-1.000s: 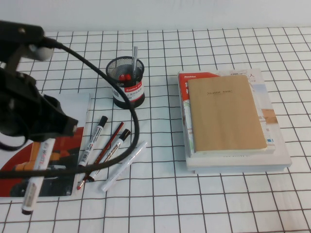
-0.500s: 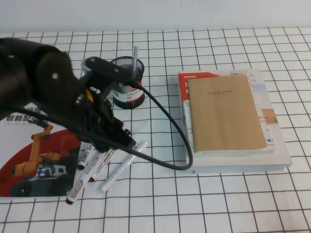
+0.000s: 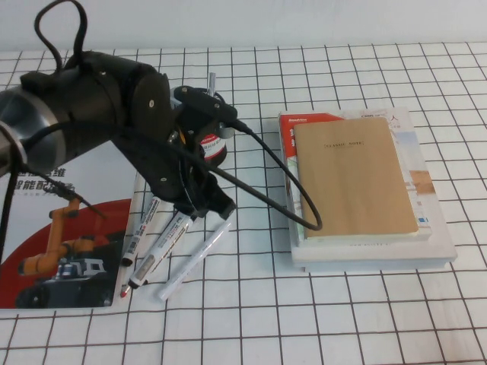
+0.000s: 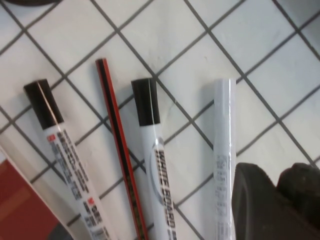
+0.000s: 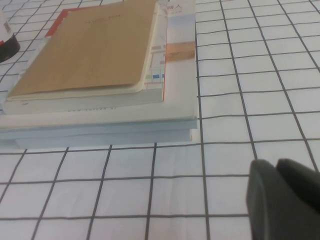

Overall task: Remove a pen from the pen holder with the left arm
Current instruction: 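Take a marker out of the pen holder and lay it on the table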

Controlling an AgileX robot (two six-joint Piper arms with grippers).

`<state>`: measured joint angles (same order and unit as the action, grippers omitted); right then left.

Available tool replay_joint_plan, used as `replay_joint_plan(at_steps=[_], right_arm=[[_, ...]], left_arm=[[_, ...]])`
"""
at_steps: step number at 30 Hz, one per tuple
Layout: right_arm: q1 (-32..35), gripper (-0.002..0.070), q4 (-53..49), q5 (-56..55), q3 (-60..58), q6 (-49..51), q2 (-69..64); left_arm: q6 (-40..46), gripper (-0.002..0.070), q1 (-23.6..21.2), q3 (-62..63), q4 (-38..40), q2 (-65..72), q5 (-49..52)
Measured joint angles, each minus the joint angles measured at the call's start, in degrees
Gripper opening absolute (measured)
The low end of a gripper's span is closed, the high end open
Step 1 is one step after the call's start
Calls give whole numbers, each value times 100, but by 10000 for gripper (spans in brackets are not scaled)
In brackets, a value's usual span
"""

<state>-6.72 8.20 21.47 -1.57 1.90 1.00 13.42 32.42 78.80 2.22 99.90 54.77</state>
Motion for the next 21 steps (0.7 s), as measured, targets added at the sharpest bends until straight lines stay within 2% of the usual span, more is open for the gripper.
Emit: replay_joint_plan(at_steps=[21], right_arm=[[0, -14, 0, 0, 0, 0, 0]], left_arm=[[217, 94, 0, 166, 10, 840, -382]])
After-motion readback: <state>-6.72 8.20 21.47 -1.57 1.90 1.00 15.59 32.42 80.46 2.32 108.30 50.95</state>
